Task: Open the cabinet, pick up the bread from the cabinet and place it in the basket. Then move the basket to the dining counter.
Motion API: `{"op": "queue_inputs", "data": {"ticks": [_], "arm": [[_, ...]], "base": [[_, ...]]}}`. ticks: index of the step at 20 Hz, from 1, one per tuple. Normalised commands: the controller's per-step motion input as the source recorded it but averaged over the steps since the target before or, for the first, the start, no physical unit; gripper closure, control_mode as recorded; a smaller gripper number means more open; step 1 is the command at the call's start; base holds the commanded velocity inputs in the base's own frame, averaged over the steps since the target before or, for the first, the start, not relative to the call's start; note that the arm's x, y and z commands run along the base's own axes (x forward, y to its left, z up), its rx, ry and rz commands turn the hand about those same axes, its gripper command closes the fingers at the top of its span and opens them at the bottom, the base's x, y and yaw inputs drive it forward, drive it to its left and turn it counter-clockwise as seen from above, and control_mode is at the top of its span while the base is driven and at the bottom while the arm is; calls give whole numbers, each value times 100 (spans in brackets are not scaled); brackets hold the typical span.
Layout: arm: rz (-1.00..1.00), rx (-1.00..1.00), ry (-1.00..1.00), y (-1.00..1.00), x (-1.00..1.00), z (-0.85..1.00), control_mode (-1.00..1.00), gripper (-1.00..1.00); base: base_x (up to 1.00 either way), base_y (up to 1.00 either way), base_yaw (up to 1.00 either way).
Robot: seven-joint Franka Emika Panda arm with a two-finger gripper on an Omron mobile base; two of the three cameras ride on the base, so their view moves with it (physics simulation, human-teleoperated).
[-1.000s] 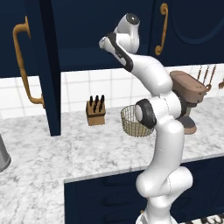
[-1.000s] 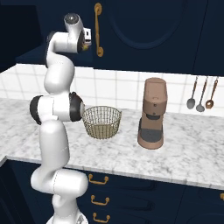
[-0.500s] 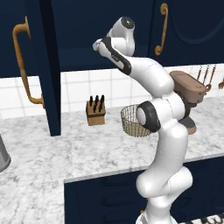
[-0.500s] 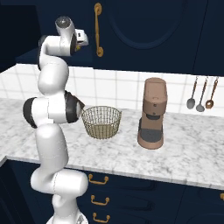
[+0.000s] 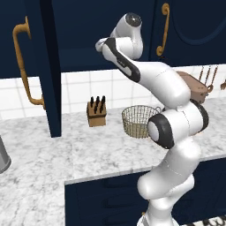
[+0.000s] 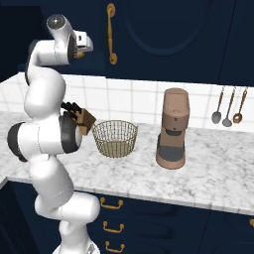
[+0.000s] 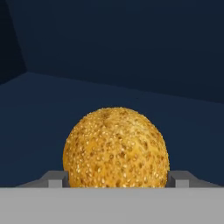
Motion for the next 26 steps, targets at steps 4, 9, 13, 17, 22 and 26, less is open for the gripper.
{"op": "queue_inputs", "data": {"ticks": [4,9,13,17,22,26], "arm": [[-6,3,-9,0,-100,20,-100,100],[-8,1,1,-9,-100,33,-100,100],[-12,0,8,-16,-100,35,-100,100],[-11,0,5,-25,-100,16,-100,100],[-10,0,0,-45,-100,0,-100,100],[-12,0,11,-59,-100,0,-100,100]], "base": [[0,0,0],[0,0,0],[0,0,0],[0,0,0],[0,0,0],[0,0,0]]}}
